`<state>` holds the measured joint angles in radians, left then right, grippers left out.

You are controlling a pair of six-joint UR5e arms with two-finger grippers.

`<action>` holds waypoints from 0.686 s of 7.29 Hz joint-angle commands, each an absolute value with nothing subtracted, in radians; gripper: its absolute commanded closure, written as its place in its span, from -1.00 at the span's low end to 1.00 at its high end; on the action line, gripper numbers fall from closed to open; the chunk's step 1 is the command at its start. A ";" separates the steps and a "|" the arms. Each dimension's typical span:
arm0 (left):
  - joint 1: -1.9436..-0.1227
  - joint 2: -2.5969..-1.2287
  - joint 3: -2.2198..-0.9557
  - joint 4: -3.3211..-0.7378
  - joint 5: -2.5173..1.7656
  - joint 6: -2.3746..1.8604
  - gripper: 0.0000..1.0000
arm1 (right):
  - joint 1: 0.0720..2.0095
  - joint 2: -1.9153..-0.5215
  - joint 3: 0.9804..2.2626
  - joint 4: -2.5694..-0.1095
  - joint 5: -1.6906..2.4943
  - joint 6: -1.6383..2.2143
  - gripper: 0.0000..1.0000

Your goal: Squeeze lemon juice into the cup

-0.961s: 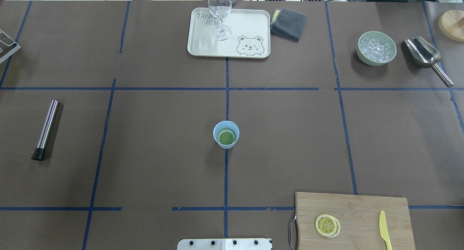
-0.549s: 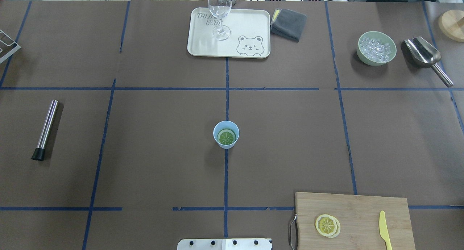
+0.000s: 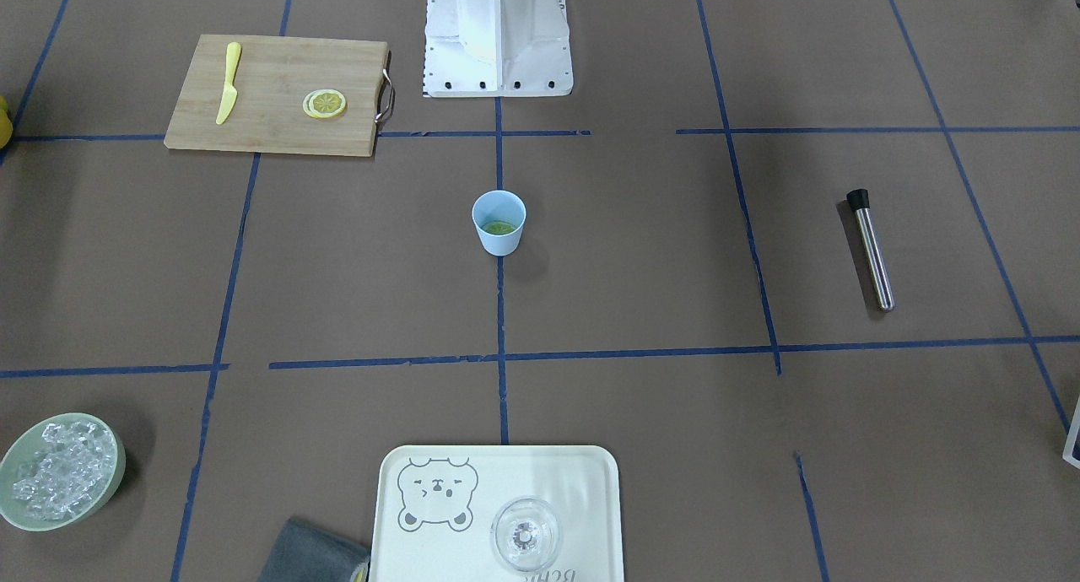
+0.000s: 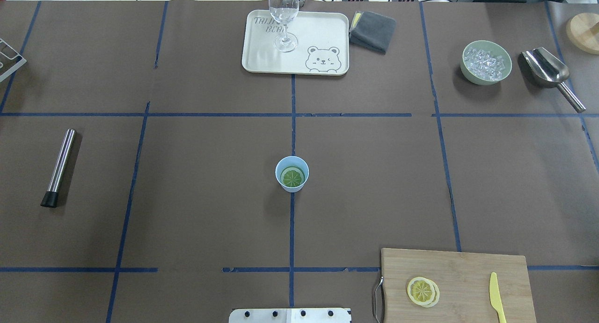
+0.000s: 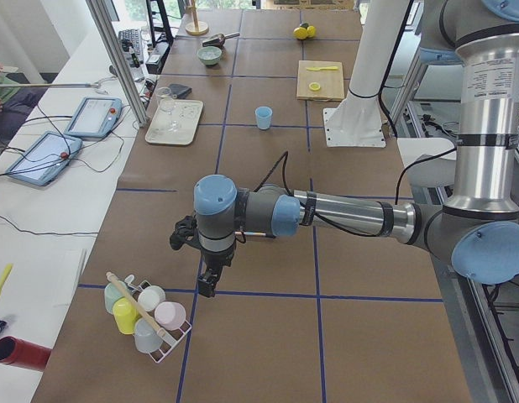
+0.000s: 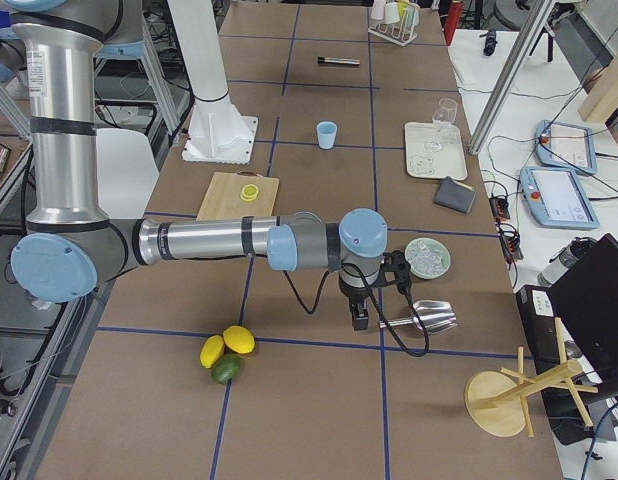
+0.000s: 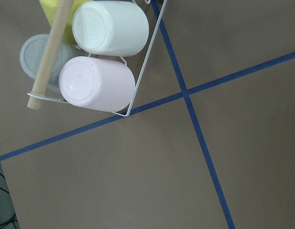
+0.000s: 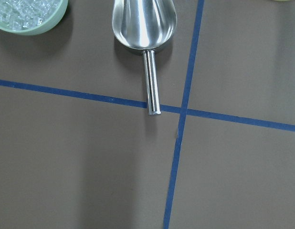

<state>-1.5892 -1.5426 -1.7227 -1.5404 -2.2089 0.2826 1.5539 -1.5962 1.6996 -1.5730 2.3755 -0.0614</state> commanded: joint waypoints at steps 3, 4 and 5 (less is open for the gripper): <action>-1.589 -1.545 -1.723 -1.542 -2.209 0.282 -1.00 | 1.554 -1.623 1.690 -1.586 2.375 -0.028 -1.00; -1.589 -1.545 -1.723 -1.542 -2.209 0.281 -1.00 | 1.555 -1.641 1.689 -1.586 2.370 -0.028 -1.00; -1.589 -1.543 -1.724 -1.542 -2.209 0.281 -1.00 | 1.557 -1.646 1.686 -1.586 2.368 -0.026 -1.00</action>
<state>-1.5889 -1.5442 -1.7229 -1.5416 -2.2089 0.2811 1.5554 -1.6339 1.6892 -1.5859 2.3715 -0.0299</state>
